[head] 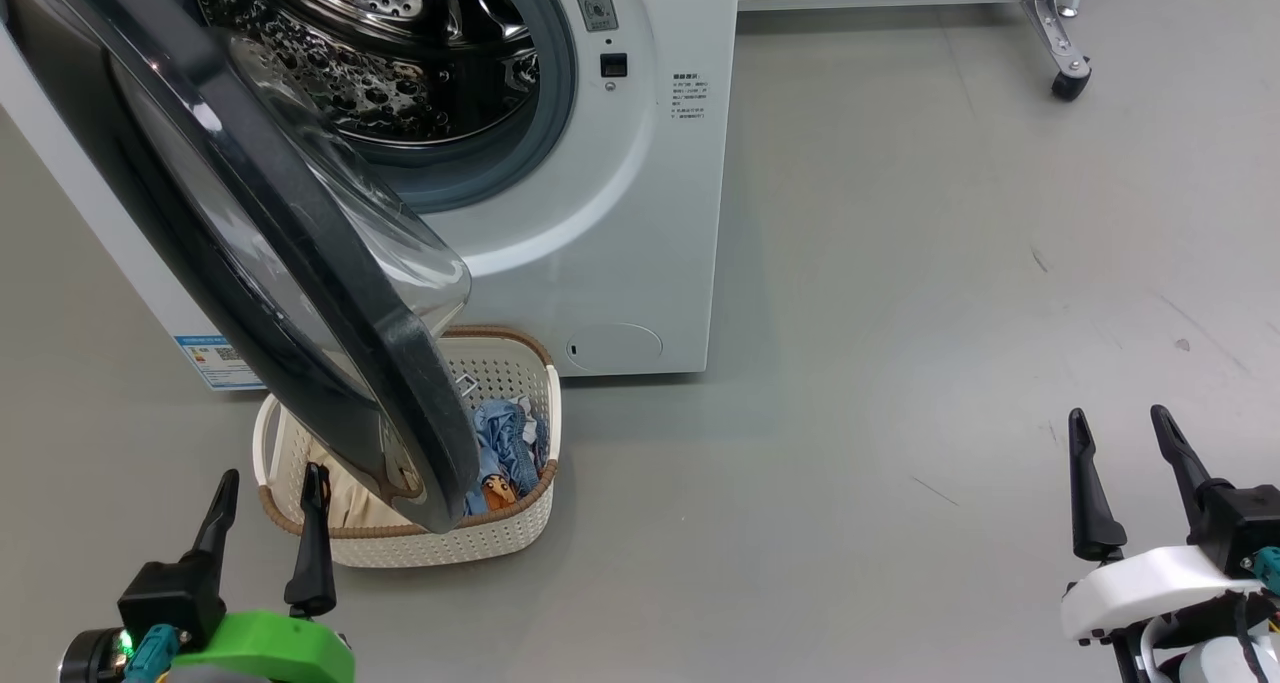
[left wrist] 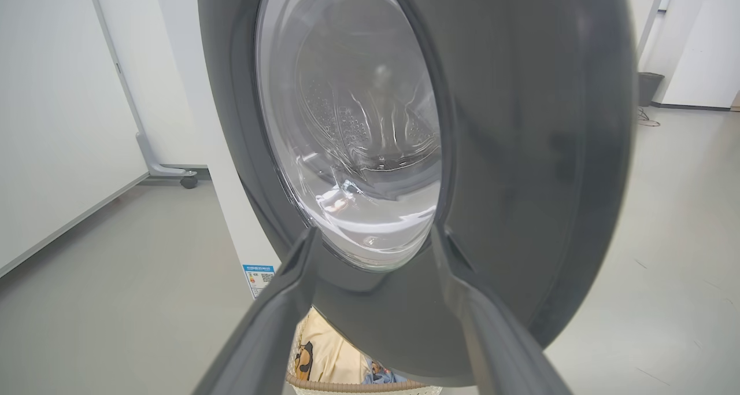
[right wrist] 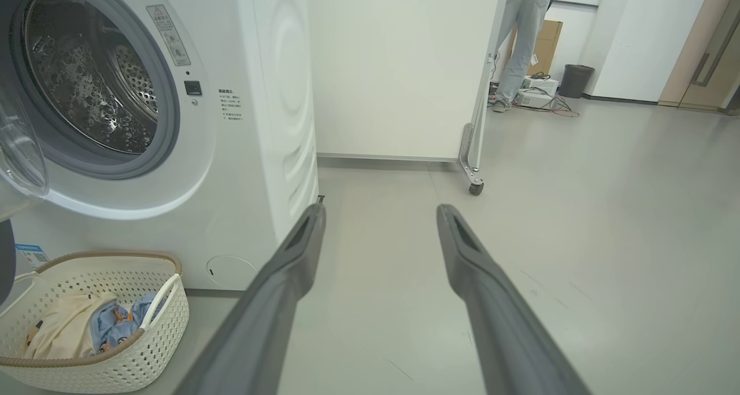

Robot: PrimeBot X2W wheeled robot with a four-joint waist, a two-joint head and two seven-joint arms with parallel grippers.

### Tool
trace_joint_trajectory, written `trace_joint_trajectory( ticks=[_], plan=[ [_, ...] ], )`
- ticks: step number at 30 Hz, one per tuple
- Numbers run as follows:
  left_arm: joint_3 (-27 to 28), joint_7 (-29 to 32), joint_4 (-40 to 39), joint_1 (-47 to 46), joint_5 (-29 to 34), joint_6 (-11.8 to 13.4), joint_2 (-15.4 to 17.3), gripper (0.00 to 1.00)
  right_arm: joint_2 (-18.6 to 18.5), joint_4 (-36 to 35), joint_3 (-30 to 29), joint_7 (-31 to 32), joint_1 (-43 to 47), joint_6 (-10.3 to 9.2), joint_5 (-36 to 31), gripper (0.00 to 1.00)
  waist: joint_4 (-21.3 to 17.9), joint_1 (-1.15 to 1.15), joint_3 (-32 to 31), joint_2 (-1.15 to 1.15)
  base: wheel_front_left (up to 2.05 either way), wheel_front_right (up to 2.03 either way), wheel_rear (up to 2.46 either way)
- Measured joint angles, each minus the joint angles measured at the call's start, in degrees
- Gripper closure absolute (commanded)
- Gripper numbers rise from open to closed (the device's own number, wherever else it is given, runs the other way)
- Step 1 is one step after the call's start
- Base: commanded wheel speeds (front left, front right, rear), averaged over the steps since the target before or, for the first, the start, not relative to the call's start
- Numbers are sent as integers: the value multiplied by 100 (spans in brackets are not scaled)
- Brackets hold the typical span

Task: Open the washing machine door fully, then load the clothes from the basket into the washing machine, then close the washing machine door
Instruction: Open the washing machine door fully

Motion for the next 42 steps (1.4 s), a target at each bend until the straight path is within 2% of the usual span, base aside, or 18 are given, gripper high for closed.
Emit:
trace_joint_trajectory(
  ticks=[19, 42],
  plan=[
    [-55, 0, 170, 1, 103, 0, 0, 0, 209, -26, -71, 0, 229, 7, -148, 0, 66, 0, 33, 0, 0, 0, 0],
    [-74, 0, 312, -26, 197, 0, 0, 0, 336, 202, -147, 0, 331, 201, -123, 0, 116, 0, 4, 0, 0, 0, 0]
  ],
)
